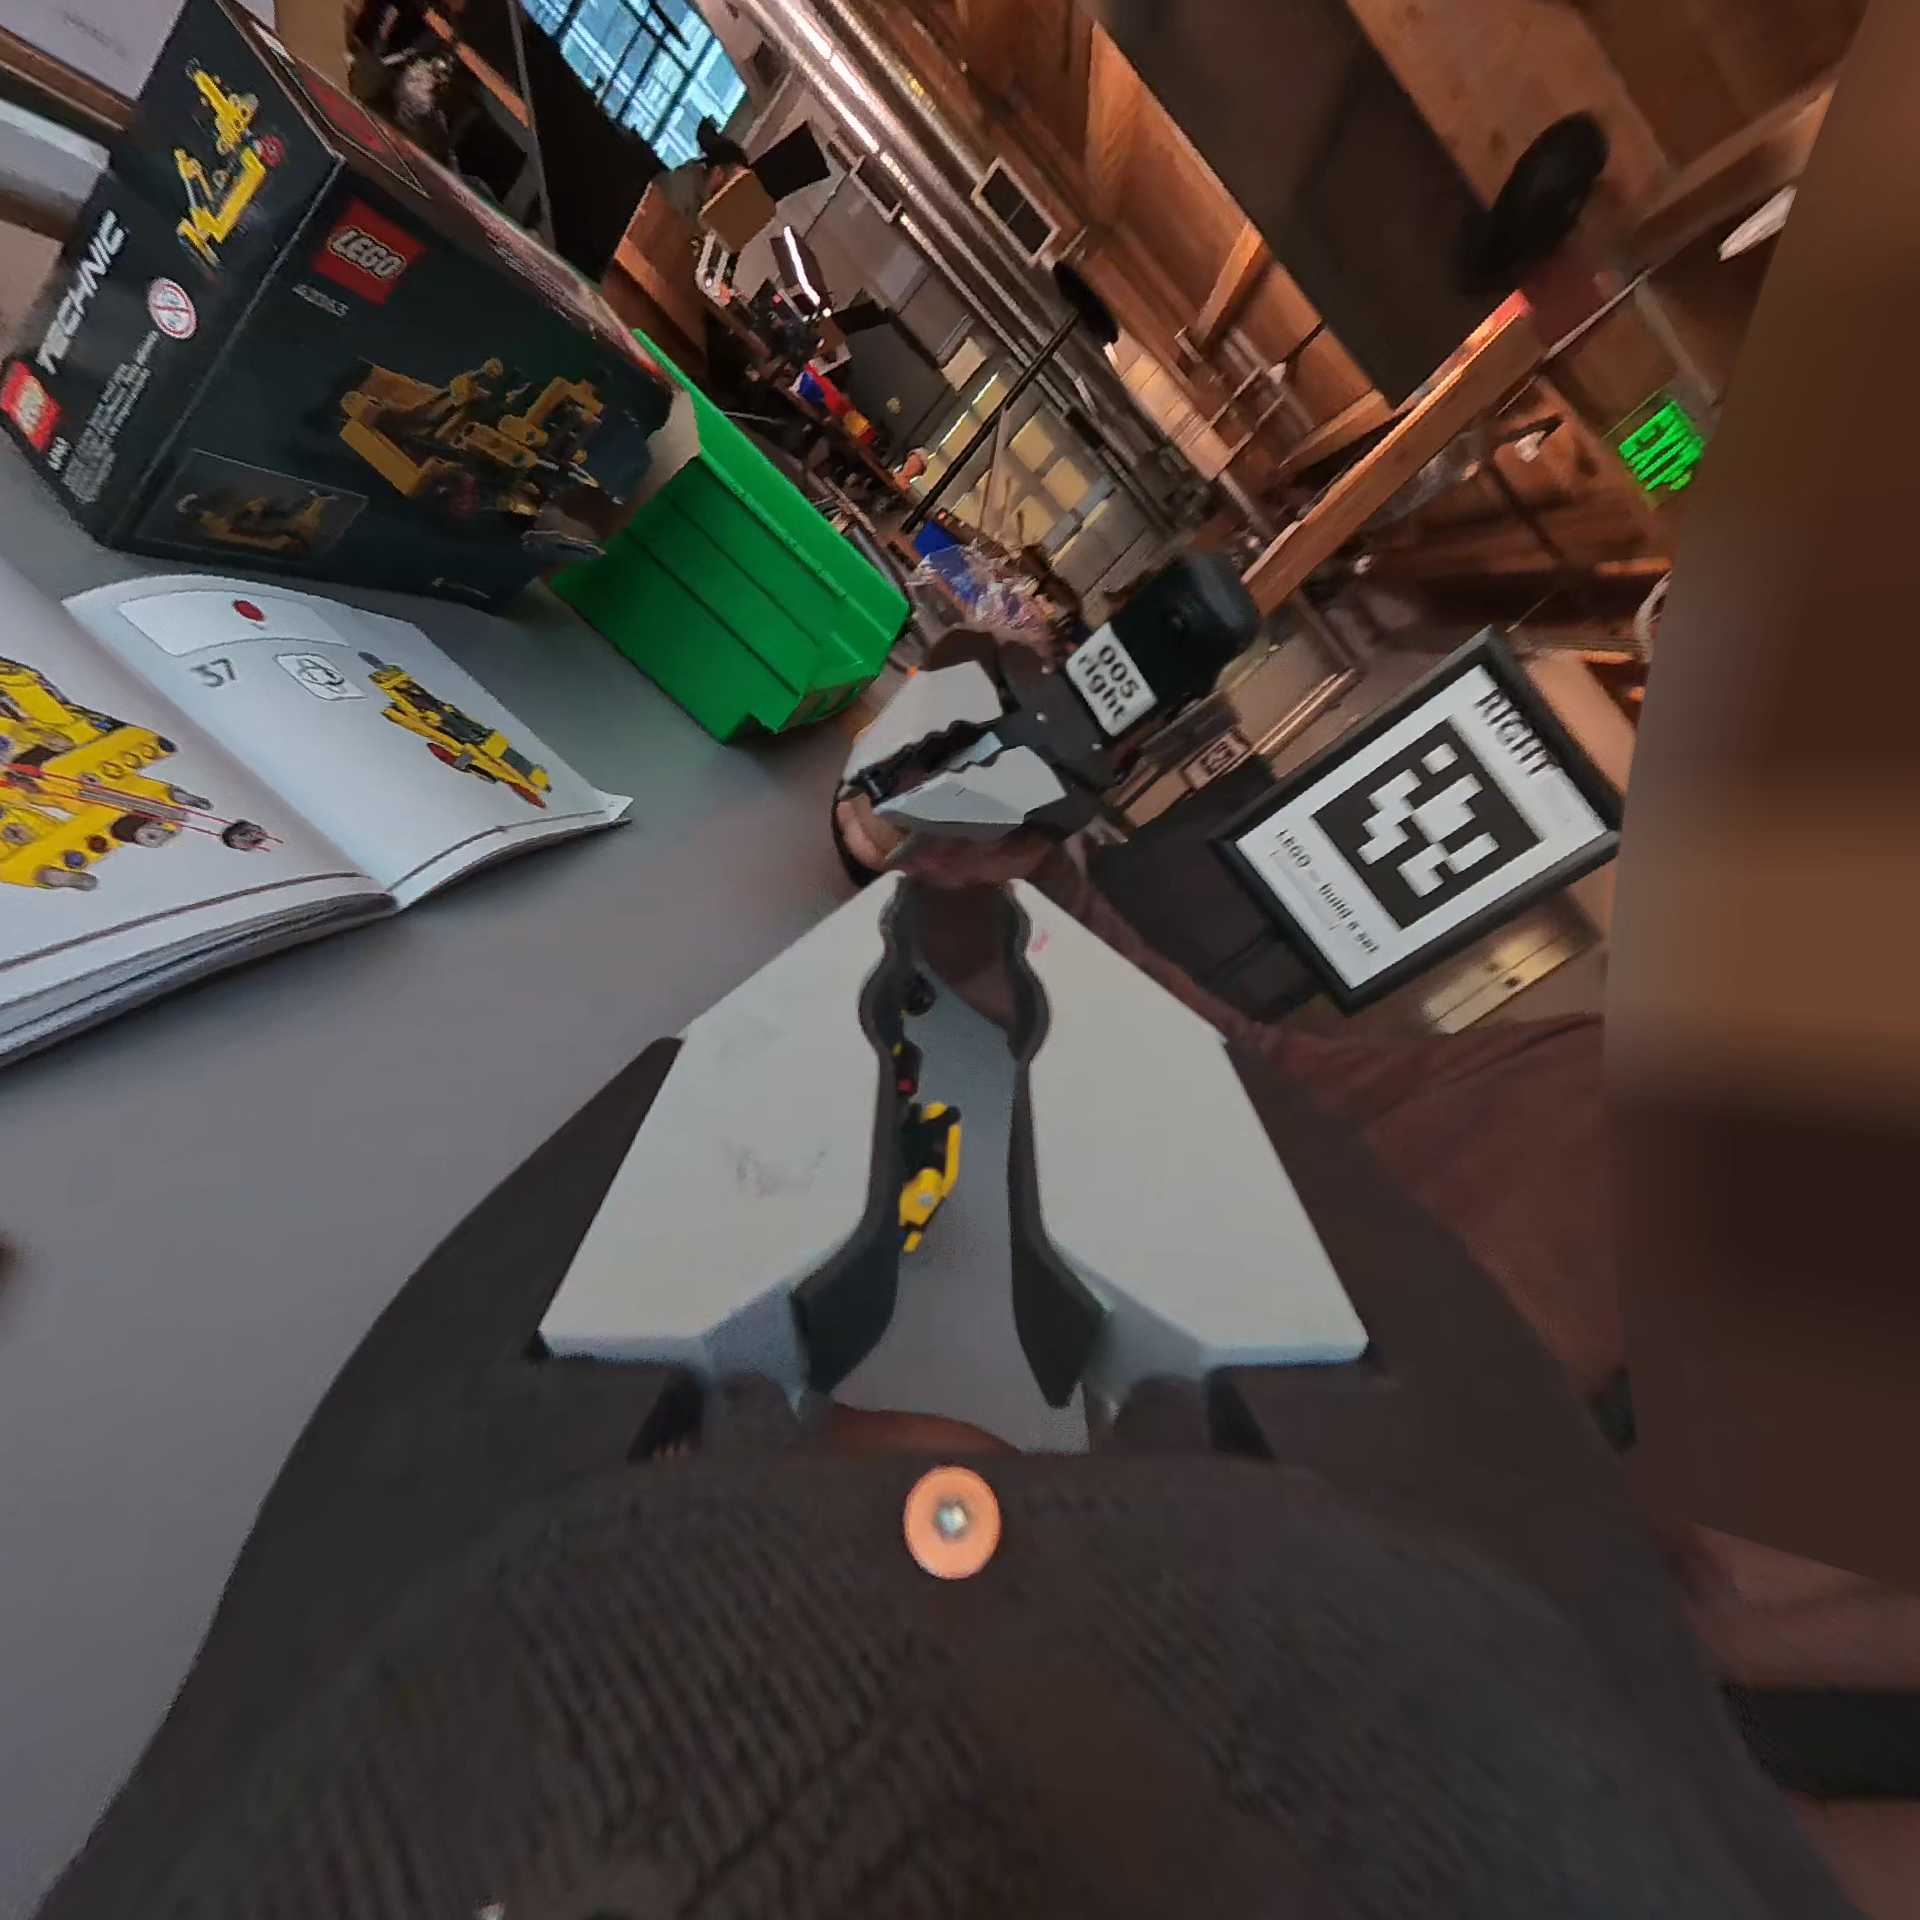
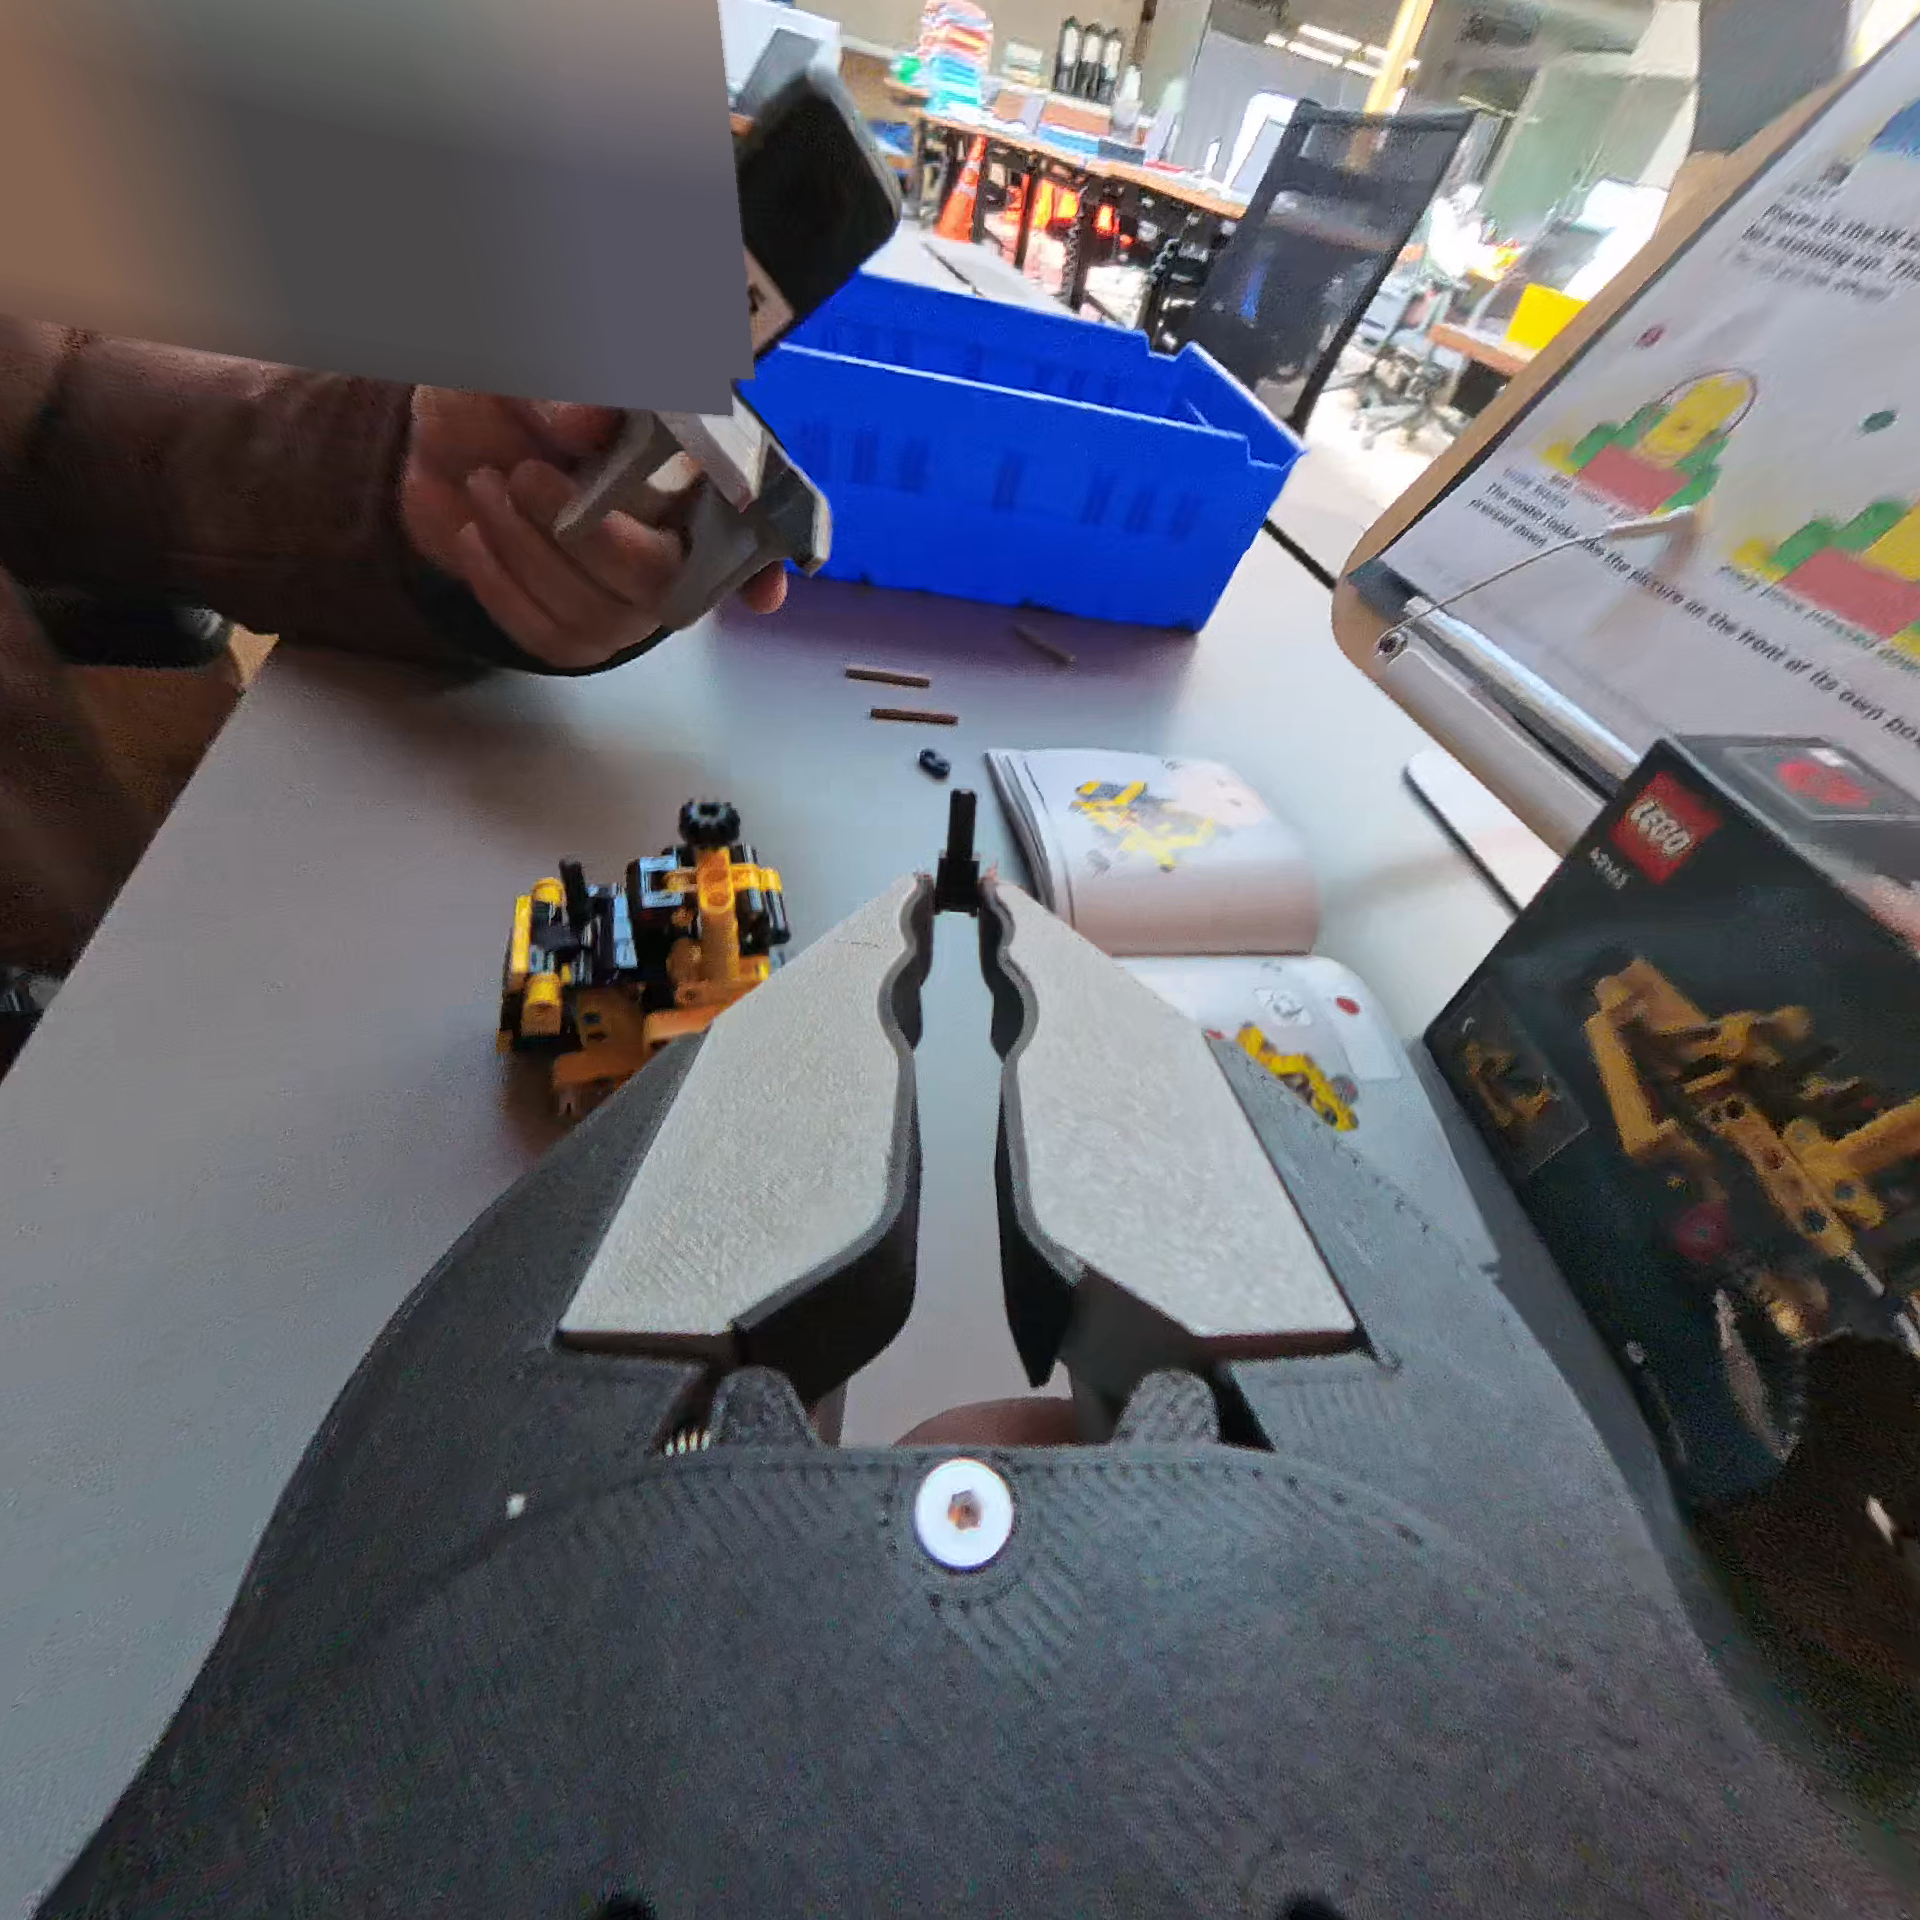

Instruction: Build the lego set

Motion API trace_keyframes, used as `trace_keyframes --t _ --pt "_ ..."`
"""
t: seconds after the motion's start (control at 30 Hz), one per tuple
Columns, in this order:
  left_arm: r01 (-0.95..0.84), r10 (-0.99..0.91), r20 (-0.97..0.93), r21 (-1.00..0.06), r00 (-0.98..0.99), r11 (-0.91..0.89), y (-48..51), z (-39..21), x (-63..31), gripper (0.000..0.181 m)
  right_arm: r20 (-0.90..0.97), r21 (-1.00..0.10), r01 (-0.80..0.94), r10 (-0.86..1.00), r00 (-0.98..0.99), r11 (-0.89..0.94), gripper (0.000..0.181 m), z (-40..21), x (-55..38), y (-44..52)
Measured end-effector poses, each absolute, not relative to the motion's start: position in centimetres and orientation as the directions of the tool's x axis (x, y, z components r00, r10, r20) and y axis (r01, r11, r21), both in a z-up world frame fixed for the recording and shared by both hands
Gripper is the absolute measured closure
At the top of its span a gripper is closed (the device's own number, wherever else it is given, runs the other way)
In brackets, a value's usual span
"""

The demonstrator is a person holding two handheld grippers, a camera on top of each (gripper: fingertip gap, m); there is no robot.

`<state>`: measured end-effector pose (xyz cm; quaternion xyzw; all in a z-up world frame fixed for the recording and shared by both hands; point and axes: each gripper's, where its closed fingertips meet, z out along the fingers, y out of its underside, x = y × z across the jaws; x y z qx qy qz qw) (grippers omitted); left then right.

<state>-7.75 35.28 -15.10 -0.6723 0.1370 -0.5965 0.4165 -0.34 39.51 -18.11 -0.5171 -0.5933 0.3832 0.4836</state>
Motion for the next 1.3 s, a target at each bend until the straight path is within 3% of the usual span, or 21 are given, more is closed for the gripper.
trace_keyframes --t 0.2,0.4,0.53,0.77,0.9,1.3 --pt "0.058 -0.798 0.44 -0.887 0.411 -0.459 34.4 -17.1 -6.6 0.167 0.179 -0.92 0.329 0.974 -0.137 0.215 0.176 -20.6 1.0 37.2" --pt "-0.147 -0.916 0.229 -0.946 0.33 -0.289 31.5 -17.7 -4.9 0.167 0.188 -0.901 0.339 0.948 -0.256 0.27 0.177 -21.1 0.5 34.0" --pt "-0.278 -0.929 0.153 -0.927 0.337 -0.253 31.2 -20.0 -4.3 0.167 0.192 -0.881 0.371 0.939 -0.285 0.293 0.177 -22.0 0.3 33.0" --pt "-0.262 -0.932 0.019 -0.958 0.362 -0.121 31.3 -18.3 -3.0 0.172 0.255 -0.884 0.331 0.933 -0.253 0.331 0.176 -20.8 -0.6 32.4" --pt "-0.322 -0.926 0.033 -0.933 0.375 -0.163 31.2 -19.3 -1.4 0.174 0.282 -0.884 0.307 0.925 -0.253 0.354 0.177 -20.2 -0.9 31.7" --pt "-0.273 -0.927 0.031 -0.951 0.373 -0.142 30.8 -18.5 -0.3 0.178 0.291 -0.887 0.288 0.92 -0.262 0.362 0.176 -20.1 -1.6 30.8"
